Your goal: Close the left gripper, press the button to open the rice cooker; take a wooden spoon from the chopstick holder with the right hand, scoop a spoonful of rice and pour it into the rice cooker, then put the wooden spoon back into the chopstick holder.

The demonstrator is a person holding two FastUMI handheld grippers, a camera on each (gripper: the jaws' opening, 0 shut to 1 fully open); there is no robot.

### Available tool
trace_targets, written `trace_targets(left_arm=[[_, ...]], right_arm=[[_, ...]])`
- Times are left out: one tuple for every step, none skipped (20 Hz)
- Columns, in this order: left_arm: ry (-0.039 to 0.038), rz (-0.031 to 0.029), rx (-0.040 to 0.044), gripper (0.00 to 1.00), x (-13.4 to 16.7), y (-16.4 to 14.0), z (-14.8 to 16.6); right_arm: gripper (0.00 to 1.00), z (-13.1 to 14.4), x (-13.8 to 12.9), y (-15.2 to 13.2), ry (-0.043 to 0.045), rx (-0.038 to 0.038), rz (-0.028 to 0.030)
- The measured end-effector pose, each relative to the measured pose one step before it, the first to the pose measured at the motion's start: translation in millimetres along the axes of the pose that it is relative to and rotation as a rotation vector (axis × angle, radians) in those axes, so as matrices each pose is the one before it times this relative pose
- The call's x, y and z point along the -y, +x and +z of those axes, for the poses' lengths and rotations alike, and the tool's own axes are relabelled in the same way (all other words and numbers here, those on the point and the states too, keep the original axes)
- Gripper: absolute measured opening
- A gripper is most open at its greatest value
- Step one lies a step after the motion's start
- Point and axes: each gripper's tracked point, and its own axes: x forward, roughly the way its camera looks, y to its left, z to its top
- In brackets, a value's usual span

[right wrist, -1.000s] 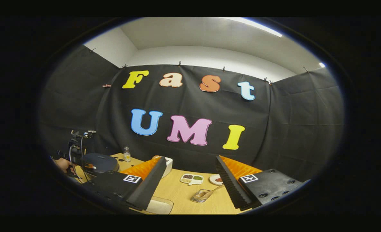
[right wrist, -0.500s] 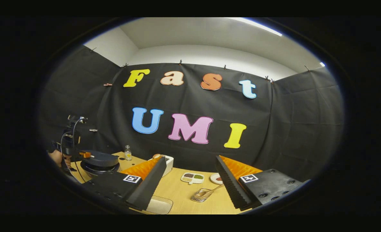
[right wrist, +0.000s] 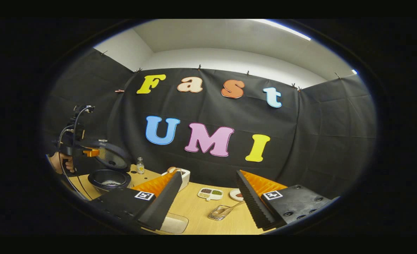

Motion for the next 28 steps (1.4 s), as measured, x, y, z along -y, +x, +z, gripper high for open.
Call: trace_targets(left_arm=[[-0.01063,0.00249,0.00613,0.05,1.53,-3.6,1.72],[-0.0106,-0.00429,0.00769,0.05,2.7,-5.89,3.21],[-0.00492,-0.00157,0.02066,0.05,2.66,-8.96,4.09],[-0.00175,-0.00709,0.03141,0.05,3.38,-10.46,6.52],[0.00049,-0.0105,0.03828,0.07,7.95,-12.89,8.93],[-0.00004,-0.02156,0.03051,0.09,7.49,-8.88,6.63],[0.00224,-0.02645,0.00941,0.23,13.12,-9.57,1.45],[0.01033,-0.01904,0.00351,0.29,9.28,-8.56,0.97],[0.01157,-0.01129,0.00107,0.43,6.99,-10.65,-0.96],[0.00718,-0.01073,0.01619,0.57,6.92,-8.38,3.79],[0.00329,-0.00527,0.02462,0.71,5.36,-6.59,5.27],[0.00613,-0.00017,0.01202,0.78,3.04,-6.34,2.59],[0.00444,0.00145,0.00249,0.81,2.87,-5.93,-2.49],[0.00114,0.00194,0.00235,0.81,2.73,-5.56,-1.84],[-0.00211,0.00202,-0.00151,0.82,1.11,-4.38,-0.99],[-0.0062,-0.0011,0.00504,0.82,1.05,-3.77,0.07],[-0.01059,-0.00569,0.0026,0.83,1.4,-3.91,-2.21],[-0.01371,-0.00414,0.00842,0.84,0.56,-2.79,-0.16],[-0.01669,-0.00397,0.00389,0.86,-0.2,-0.83,-1.35],[-0.02122,-0.00517,-0.00118,0.87,0.18,-2.18,-1.65],[-0.01838,-0.00998,0.00119,0.91,2.53,-1.25,-2.55],[-0.01001,0.00034,-0.00084,0.92,0.14,-1.08,-0.37],[-0.00651,0.00791,-0.00379,0.92,-2.48,-0.7,-1.9],[-0.0017,0.01309,0.00664,0.92,-1.67,-1.74,2.02],[-0.00124,0.01912,0.0018,0.92,-2.6,-1.69,1.97],[-0.00386,0.00589,-0.00261,0.92,3.7,-3.43,-0.32],[0.0044,-0.0018,0.00661,0.92,7.25,-2.53,0.21],[0.01596,0.00129,0.00808,0.92,3.35,-1.68,2.39]], right_arm=[[0.96,1.36,0.68,-0.63,0.00109,0.00327,-0.00158],[0.95,0.81,1.6,-0.53,0.00133,0.00192,-0.00328],[0.95,-1.73,2.6,0.4,0.00108,-0.00032,-0.00594],[0.95,-3.03,2.97,1.36,0.00155,-0.00488,-0.008],[0.95,-3.12,3.77,1.14,0.00335,-0.00699,-0.00946],[0.95,-4.17,4.62,0.52,0.00247,-0.00606,-0.0121],[0.95,-3.38,4.9,1.52,0.00048,-0.0041,-0.01412],[0.96,-4.81,4.73,1.58,-0.00071,-0.00491,-0.01393],[0.96,-4.28,5.03,3.53,-0.00071,-0.00604,-0.0164],[0.96,-5.48,5.26,3.08,0.00317,-0.00625,-0.0135],[0.95,-6.4,4.46,3.0,0.00811,-0.00767,-0.01316],[0.95,-5.97,4.78,3.71,0.01272,-0.00957,-0.01156],[0.95,-6.69,4.71,2.07,0.01951,-0.0125,-0.00971],[0.95,-8.09,4.52,4.55,0.029,-0.01462,-0.00509],[0.96,-7.78,2.07,4.12,0.0363,-0.01635,0.00395],[0.97,-8.96,3.81,4.13,0.03183,-0.01965,-0.00854],[0.98,-8.05,10.65,5.67,0.01704,-0.01577,-0.02492],[0.98,-7.74,10.52,6.35,-0.00234,-0.00705,-0.0319],[0.96,-6.97,7.3,5.63,-0.01598,-0.00503,-0.02287],[0.98,-9.91,3.37,4.81,-0.01643,-0.02003,-0.00609],[0.98,-9.71,0.51,2.46,-0.00446,-0.01853,0.00279],[0.98,-6.43,-0.1,3.25,0.01259,-0.0143,0.00598],[0.98,-4.52,-0.98,4.9,0.01553,-0.00792,0.01172],[0.98,-7.52,1.3,7.77,0.0063,-0.01374,0.00322],[0.98,-9.58,3.1,8.42,0.00117,-0.02477,0.00085],[0.98,-7.17,2.21,8.41,0.00867,-0.01353,0.00754],[0.98,-4.2,3.74,7.83,0.01194,-0.00743,0.00002],[0.98,-6.98,5.43,9.03,0.00634,-0.01388,-0.00355]])
